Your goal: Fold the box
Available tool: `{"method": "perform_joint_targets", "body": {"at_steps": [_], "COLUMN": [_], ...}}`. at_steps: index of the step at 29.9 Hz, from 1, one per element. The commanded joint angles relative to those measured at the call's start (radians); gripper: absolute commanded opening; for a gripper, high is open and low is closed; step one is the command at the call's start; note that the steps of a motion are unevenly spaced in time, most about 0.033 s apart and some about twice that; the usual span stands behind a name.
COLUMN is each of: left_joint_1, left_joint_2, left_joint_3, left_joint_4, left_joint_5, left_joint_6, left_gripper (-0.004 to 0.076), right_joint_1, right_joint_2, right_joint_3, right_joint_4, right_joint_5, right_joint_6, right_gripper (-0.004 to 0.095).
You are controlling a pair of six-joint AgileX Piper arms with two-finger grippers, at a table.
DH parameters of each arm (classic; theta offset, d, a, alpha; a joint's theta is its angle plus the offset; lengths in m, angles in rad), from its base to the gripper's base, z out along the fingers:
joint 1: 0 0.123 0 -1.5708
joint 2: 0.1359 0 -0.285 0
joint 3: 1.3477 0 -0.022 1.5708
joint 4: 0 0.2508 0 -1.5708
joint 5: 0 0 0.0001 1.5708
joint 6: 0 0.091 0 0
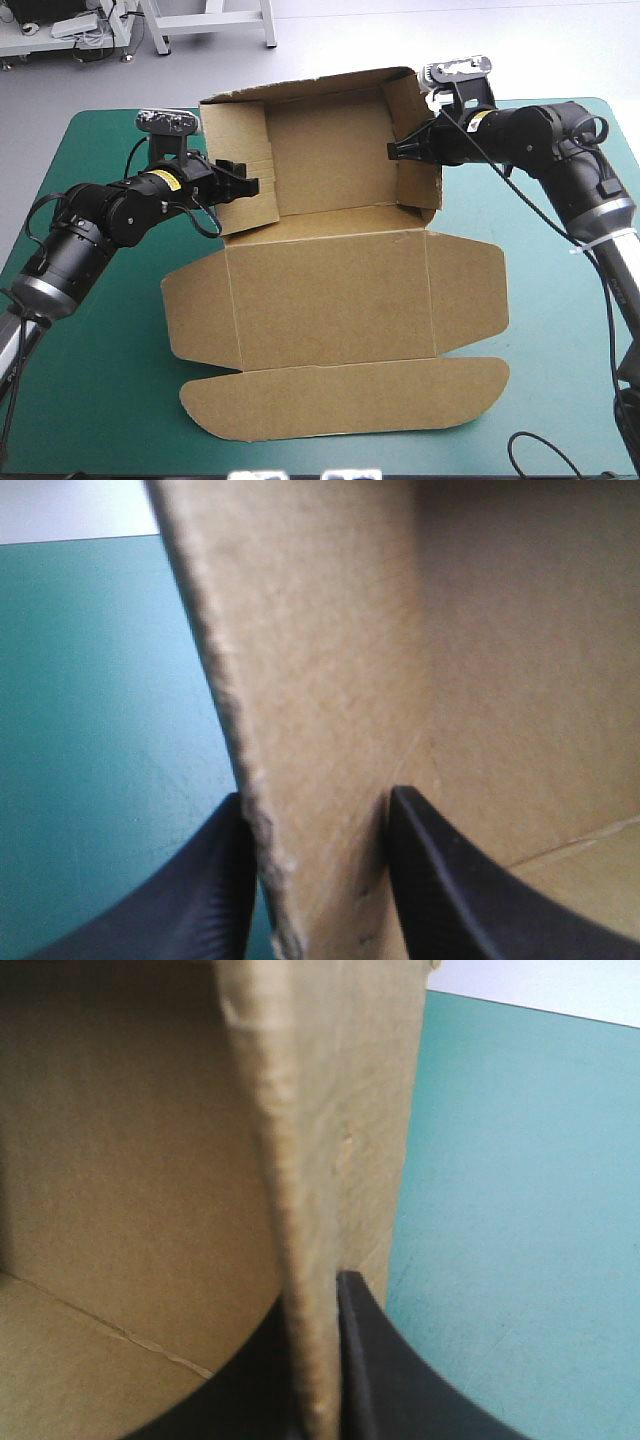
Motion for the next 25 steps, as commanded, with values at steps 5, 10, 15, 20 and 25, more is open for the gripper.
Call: {"method": "perform_joint_targets", "body": {"at_steps": [5,10,15,20,25], "left_joint_1": [-0.009,-0.009,-0.009,-0.009,-0.009], "left_joint_2": [-0.02,-0.02,-0.012,0.038,0.133], "left_joint_3": [-0.033,-0.033,-0.035,-0.044,-0.044], "left_joint_4": [-0.009,-0.011,-0.016,-0.016,-0.063], "left_joint_5": [-0.066,-0.068,-0.011,0.086,0.171], "left_joint_6": [-0.02,-0.015,0.043,0.057,0.11], "left_gripper": [0.0053,-0.0009,-0.0009,-0.0009,-0.0009], "right_joint_1": [0.011,0.011,0.011,0.011,0.019], "right_joint_2": [-0.043,-0.01,0.057,0.134,0.195], "right_joint_3": [-0.035,-0.035,-0.035,-0.035,-0.035], "right_joint_4": [0.072,0.04,0.011,-0.034,-0.033], "right_joint_5": [-0.034,0.035,0.113,0.194,0.244], "right_joint_6": [-0.007,-0.007,-0.007,0.01,0.02], "right_gripper": [-0.0013,-0.0013,-0.0012,-0.0012,-0.0012]}}
